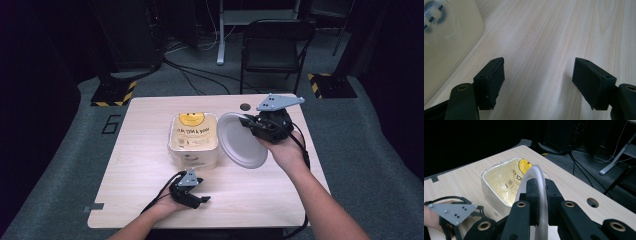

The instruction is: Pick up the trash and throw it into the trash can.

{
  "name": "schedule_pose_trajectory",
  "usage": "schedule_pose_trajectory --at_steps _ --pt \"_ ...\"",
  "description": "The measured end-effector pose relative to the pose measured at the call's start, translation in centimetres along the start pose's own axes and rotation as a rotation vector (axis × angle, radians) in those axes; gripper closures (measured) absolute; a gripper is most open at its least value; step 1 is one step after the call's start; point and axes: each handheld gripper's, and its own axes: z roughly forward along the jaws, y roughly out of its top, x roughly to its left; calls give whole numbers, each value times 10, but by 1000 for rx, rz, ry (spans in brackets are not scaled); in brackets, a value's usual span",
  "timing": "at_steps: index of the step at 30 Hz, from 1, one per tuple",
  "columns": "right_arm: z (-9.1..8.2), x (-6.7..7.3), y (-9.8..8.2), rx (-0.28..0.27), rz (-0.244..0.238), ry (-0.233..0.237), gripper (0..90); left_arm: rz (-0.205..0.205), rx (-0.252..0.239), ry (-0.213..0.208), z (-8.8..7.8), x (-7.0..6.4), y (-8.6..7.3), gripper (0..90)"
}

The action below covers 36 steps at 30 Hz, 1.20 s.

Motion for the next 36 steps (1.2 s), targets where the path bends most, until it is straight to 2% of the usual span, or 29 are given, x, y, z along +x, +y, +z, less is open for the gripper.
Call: schedule_pose_trajectory --at_steps 15,27,36 --pt "20 7 32 -6 -33 1 833 14 -4 -9 0 0 -1 255" --pt "42 10 57 -46 -32 -21 833 16 -2 -9 0 0 0 255" --pt "60 14 73 -62 -51 -34 832 19 -3 -11 0 1 0 254"
